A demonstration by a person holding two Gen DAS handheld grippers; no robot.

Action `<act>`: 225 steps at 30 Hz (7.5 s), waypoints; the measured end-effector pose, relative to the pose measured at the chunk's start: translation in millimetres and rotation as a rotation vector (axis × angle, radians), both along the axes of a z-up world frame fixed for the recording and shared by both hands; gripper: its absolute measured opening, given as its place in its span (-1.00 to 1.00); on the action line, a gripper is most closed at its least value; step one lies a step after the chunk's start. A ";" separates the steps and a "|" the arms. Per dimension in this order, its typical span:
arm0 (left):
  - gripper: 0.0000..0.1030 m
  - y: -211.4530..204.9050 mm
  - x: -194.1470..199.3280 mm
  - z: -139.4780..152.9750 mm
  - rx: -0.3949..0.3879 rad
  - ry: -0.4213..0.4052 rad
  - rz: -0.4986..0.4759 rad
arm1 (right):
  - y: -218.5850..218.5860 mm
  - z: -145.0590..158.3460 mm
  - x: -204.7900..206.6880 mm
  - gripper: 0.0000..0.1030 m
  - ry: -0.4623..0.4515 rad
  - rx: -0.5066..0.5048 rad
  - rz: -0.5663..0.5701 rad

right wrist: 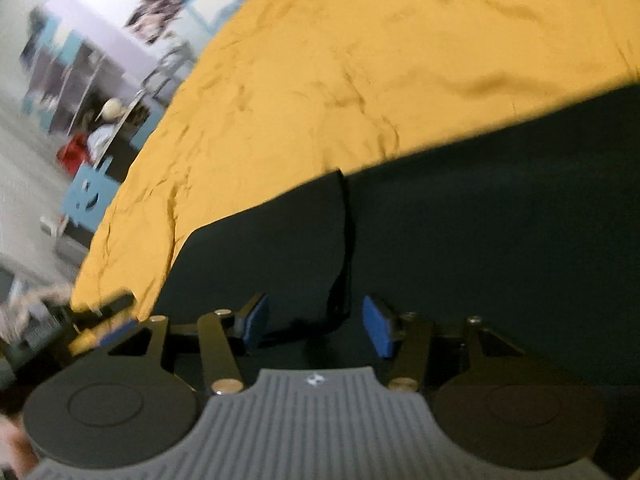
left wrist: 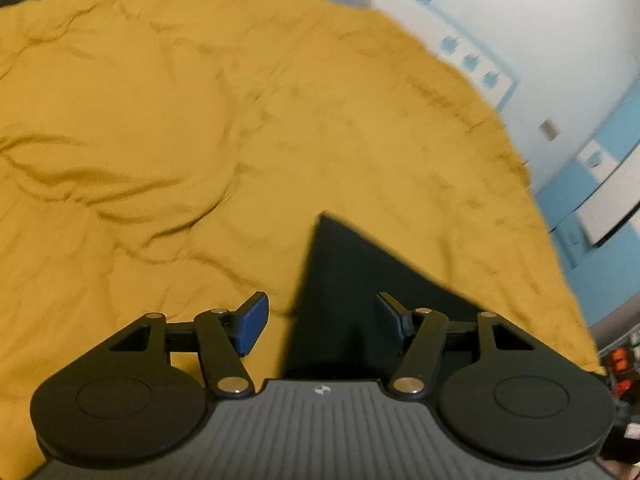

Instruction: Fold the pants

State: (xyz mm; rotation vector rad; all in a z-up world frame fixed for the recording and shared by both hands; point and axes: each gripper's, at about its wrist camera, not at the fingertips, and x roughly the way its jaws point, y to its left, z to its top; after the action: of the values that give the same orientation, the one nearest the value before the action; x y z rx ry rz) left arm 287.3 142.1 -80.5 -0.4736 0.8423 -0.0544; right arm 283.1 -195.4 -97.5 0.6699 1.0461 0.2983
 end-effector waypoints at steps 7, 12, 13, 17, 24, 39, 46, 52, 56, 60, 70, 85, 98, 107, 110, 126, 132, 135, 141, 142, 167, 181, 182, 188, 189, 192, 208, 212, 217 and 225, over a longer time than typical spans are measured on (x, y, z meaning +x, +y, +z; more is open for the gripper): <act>0.36 -0.3 9.5 -19.9 -0.028 0.046 0.009 | 3.2 -18.6 17.3 -0.69 0.067 0.099 -0.041; 0.36 -3.3 15.3 -16.1 -0.039 0.023 -0.041 | -6.6 -10.5 7.5 -0.94 0.055 0.228 -0.019; 0.36 -3.5 14.7 -16.5 -0.040 0.020 -0.053 | -9.3 -5.2 4.2 -0.94 0.039 0.247 -0.022; 0.36 -8.2 20.2 -20.5 -0.036 0.034 -0.057 | -21.1 5.9 -6.7 -0.94 0.024 0.214 -0.036; 0.36 -16.6 20.8 -33.4 0.015 0.100 -0.083 | -10.0 -13.5 1.3 -0.90 0.036 0.001 0.028; 0.33 -54.0 -7.6 1.4 0.243 -0.001 -0.047 | -11.8 41.9 -46.7 -0.48 -0.285 -0.332 0.168; 0.36 -116.4 -40.8 40.8 0.186 -0.148 -0.144 | -140.6 87.8 -112.8 -0.36 -0.292 -0.331 -0.142; 0.36 -233.8 -48.0 29.0 0.172 -0.122 -0.349 | -241.6 82.3 -159.8 -0.31 -0.168 -0.336 -0.418; 0.36 -300.9 -60.9 23.3 0.177 -0.134 -0.459 | -299.1 67.2 -182.5 -0.24 -0.121 -0.227 -0.592; 0.35 -342.2 -66.1 21.0 0.146 -0.148 -0.512 | -338.8 50.0 -179.3 -0.22 -0.089 -0.125 -0.727; 0.38 -385.1 -56.0 -22.9 0.239 0.022 -0.563 | -377.9 11.3 -153.3 -0.18 -0.079 0.005 -0.888; 0.47 -371.8 -61.5 -19.7 0.147 -0.004 -0.522 | -329.7 71.6 -122.2 -0.76 -0.320 -0.225 -0.639; 0.49 -250.1 -69.5 16.5 -0.065 -0.037 -0.317 | -137.3 76.7 -93.8 -0.77 -0.618 -0.589 0.151; 0.50 -251.7 -55.8 1.0 -0.119 0.023 -0.283 | -97.6 37.3 -100.8 -0.20 -0.499 -0.657 0.394; 0.52 -258.8 -51.7 -2.3 -0.139 0.041 -0.301 | -115.6 49.4 -104.1 -0.16 -0.504 -0.610 0.311; 0.64 -301.9 -29.5 -24.2 -0.167 0.203 -0.292 | -188.3 48.0 -122.1 -0.13 -0.428 -0.548 -0.023; -0.80 -298.1 -28.6 -12.3 -0.170 0.148 -0.298 | -199.4 47.3 -125.2 -0.11 -0.411 -0.494 -0.088; -0.85 -286.6 -32.9 -5.5 -0.213 0.116 -0.287 | -198.8 51.3 -125.6 -0.11 -0.423 -0.486 -0.089; -0.89 -258.5 -35.2 13.1 -0.237 0.027 -0.241 | -183.8 63.8 -119.3 -0.10 -0.457 -0.469 -0.045; -0.89 -255.2 -34.9 15.3 -0.235 0.021 -0.236 | -179.8 65.2 -118.2 -0.09 -0.462 -0.472 -0.035; 0.10 -258.4 -20.4 -22.2 -0.213 0.203 -0.304 | -161.5 68.8 -113.7 -0.08 -0.424 -0.519 -0.005; -0.92 -194.8 -30.8 -15.2 -0.246 0.112 -0.131 | -140.8 78.8 -104.4 -0.07 -0.462 -0.514 0.054; -0.91 -192.3 -30.8 -21.5 -0.252 0.132 -0.129 | -136.8 77.6 -102.1 -0.07 -0.464 -0.515 0.062; -0.68 -192.2 -31.5 -40.1 -0.248 0.193 -0.141 | -110.0 22.9 -79.9 -0.03 -0.264 -0.688 0.249; -0.68 -192.9 -30.6 -38.9 -0.248 0.196 -0.146 | -107.5 21.8 -83.9 -0.03 -0.283 -0.710 0.263; -0.61 -191.6 -29.8 -36.8 -0.248 0.185 -0.154 | -106.5 35.1 -93.6 -0.02 -0.306 -0.699 0.272; -0.20 -189.5 -38.0 -30.2 -0.248 0.170 -0.134 | -169.0 81.2 -73.3 -0.21 -0.249 -0.507 0.086; -0.19 -197.0 -46.0 -17.1 -0.163 0.142 -0.123 | -184.2 64.1 -21.9 -0.22 -0.207 -0.509 0.018; -0.19 -211.2 -67.7 18.6 0.055 0.020 -0.100 | -221.9 43.7 38.4 -0.22 -0.095 -0.351 -0.069; -0.14 -308.1 -60.8 19.8 -0.057 0.000 -0.473 | -250.2 13.2 66.1 -0.21 0.031 -0.130 -0.012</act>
State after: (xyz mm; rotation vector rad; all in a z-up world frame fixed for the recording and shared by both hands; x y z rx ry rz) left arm 226.5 -166.0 -60.8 -0.3190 0.9408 -0.5145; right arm 349.2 -445.6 -84.3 0.5652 1.0812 0.2078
